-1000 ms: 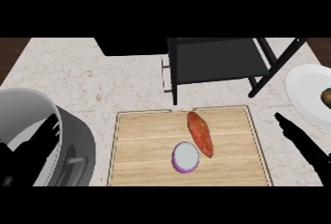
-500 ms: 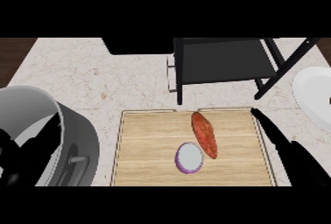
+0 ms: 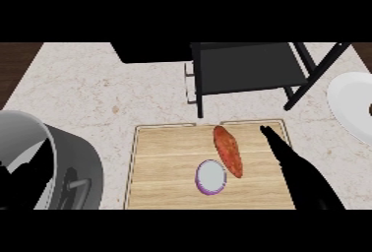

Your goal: Pick the can from the tray and place it in the tiered shelf

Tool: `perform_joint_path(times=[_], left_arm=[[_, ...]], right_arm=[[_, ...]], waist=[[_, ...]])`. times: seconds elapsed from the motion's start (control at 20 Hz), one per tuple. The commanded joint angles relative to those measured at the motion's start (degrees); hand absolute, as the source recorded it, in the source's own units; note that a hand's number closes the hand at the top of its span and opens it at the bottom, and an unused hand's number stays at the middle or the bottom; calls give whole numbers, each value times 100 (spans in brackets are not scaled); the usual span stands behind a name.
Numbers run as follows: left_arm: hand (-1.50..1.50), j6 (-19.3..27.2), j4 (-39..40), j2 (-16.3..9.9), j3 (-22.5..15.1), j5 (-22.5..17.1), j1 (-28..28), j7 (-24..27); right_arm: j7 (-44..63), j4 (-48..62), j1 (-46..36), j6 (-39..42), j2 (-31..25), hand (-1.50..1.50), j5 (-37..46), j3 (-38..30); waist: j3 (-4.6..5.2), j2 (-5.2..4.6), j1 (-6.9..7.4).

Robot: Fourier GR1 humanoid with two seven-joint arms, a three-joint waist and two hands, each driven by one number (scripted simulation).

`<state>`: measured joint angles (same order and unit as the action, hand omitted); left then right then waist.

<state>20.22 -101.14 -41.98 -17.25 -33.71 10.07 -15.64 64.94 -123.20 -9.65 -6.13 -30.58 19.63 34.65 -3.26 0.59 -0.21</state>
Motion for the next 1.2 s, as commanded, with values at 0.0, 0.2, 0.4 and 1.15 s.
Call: perform_joint_path(times=[0.0, 0.2, 0.4, 1.15], left_arm=[[0, 155, 634, 527, -32, 18, -353, 184], [0, 112, 467, 353, -120, -174, -187, 159], [0, 281, 473, 370, -291, -173, -239, 242], [0, 447, 580, -57, -461, -694, -346, 545]], right_arm=[[900, 267, -232, 112, 178, -150, 318, 130], [1116, 387, -305, 74, 569, -150, 716, 372], [1035, 765, -335, 72, 952, -150, 999, 511], [727, 2014, -456, 238, 1891, -150, 2097, 385]], waist=[[377, -118, -149], [374, -80, -133], [365, -104, -160], [356, -117, -174]])
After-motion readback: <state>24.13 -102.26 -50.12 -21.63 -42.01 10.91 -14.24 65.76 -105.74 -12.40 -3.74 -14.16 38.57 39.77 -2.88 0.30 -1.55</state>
